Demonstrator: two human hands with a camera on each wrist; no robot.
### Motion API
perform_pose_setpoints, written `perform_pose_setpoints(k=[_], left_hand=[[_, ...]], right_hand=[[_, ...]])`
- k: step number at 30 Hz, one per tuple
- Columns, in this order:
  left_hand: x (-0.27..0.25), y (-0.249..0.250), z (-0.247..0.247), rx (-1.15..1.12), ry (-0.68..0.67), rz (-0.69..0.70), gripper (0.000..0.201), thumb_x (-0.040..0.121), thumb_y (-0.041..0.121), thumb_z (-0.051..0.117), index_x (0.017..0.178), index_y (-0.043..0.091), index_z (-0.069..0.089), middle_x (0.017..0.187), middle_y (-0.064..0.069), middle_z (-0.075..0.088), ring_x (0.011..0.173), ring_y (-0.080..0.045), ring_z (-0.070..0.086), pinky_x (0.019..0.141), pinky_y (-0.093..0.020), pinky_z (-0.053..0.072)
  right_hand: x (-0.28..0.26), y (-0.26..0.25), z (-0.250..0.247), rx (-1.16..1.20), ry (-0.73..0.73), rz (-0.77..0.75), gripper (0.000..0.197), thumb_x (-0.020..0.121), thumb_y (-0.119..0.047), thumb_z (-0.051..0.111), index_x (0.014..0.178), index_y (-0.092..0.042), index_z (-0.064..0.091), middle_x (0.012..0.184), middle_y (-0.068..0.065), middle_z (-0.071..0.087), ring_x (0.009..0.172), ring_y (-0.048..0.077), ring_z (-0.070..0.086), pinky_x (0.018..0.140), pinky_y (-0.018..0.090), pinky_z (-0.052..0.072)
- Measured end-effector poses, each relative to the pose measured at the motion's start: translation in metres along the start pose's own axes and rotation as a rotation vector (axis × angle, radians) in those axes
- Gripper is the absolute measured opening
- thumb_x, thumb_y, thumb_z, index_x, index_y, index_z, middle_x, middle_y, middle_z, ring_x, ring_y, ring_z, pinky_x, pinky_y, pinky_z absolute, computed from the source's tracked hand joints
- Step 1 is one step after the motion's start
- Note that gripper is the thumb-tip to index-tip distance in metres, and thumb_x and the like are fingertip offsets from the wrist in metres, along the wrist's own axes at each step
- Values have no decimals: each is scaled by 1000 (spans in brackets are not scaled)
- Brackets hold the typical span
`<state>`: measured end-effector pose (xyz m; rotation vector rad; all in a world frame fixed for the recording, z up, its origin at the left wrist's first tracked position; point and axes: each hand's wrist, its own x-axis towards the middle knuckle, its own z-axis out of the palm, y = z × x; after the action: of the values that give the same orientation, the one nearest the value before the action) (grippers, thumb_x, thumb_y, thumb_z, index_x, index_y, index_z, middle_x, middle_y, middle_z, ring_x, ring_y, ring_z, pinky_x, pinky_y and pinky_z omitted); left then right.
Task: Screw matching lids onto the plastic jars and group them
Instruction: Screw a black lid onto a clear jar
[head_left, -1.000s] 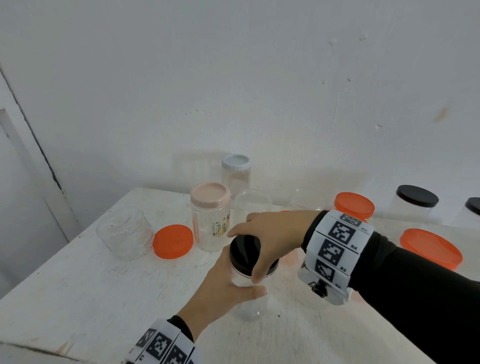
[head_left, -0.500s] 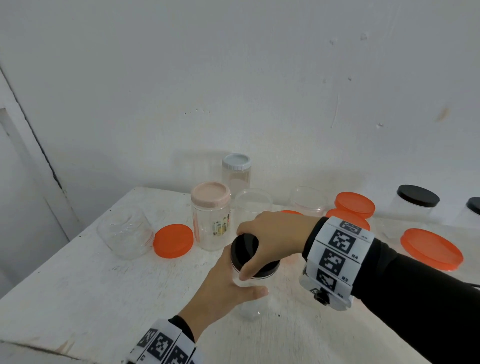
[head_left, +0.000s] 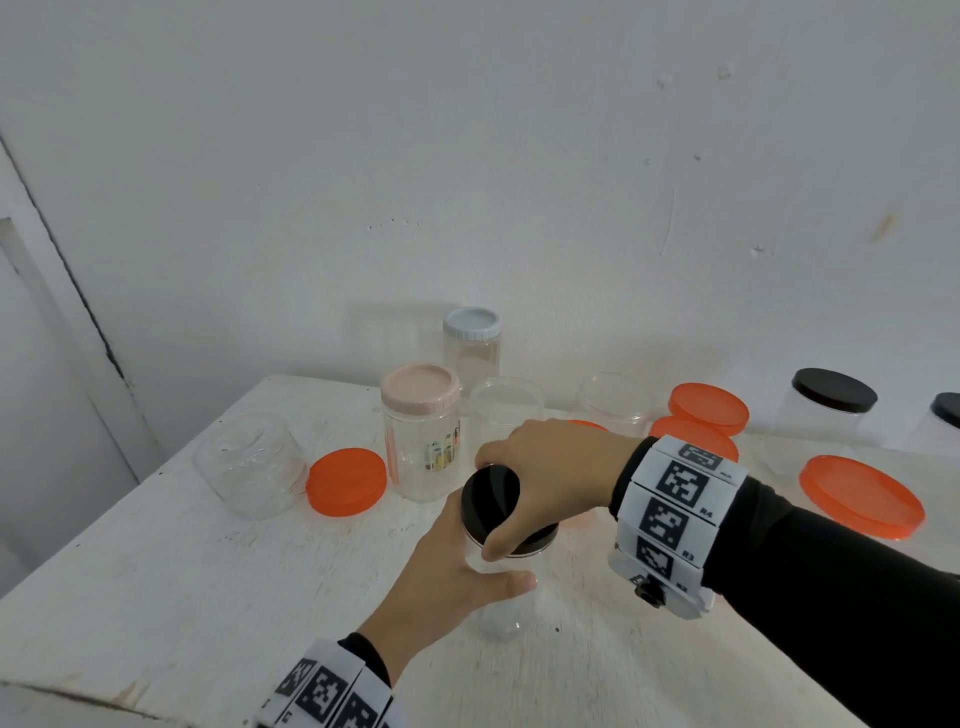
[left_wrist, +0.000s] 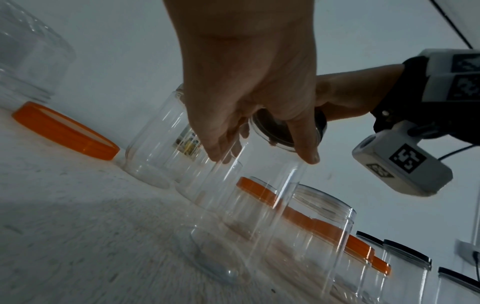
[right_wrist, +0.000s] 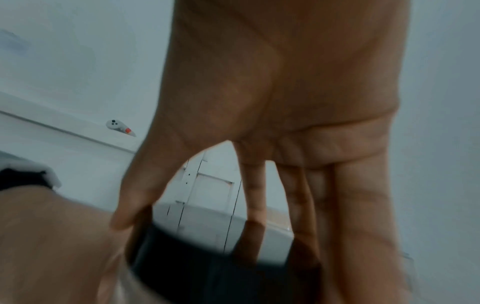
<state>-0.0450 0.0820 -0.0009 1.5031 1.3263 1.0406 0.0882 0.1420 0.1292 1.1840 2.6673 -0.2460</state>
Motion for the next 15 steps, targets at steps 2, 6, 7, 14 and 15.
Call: perform_pose_setpoints(k=[2,6,7,14,15], left_hand=[[0,-1,0,-4,-5,6,84,51,52,86,116,61,33,116,43,50,110,24,44,80,-2,41],[-1,-2,1,-12,2,18,81,57,44,86,119,55,35,118,43,49,112,24,42,83,0,39],[-1,-2,2,-11,2,18,81,56,47,85,120,53,36,119,39,51,114,21,43,85,-2,39],[0,-1,2,-10,-2,19,83,51,52,84,119,52,37,117,38,52,112,19,46,87,-5,41],[0,-1,2,-15,1,19,83,51,52,84,118,54,37,115,41,52,111,21,45,84,-2,40]], right_hand=[[0,0,-1,22,-34,26,73,66,-69,70,124,-31,48,92,-12,47,85,13,51,57,23,38],[-2,0,-8,4,-205,-25,91,70,-47,79,145,-39,27,124,-9,39,113,17,44,88,35,46],[-3,0,-9,0,-211,-49,93,71,-42,80,146,-41,25,125,-9,36,117,17,41,91,35,45],[-1,1,-11,-33,-140,-107,83,68,-48,80,139,-39,38,108,-11,40,99,12,43,68,25,38],[0,2,-9,-39,-119,-98,80,68,-53,78,137,-38,40,106,-11,42,97,13,45,64,24,36]])
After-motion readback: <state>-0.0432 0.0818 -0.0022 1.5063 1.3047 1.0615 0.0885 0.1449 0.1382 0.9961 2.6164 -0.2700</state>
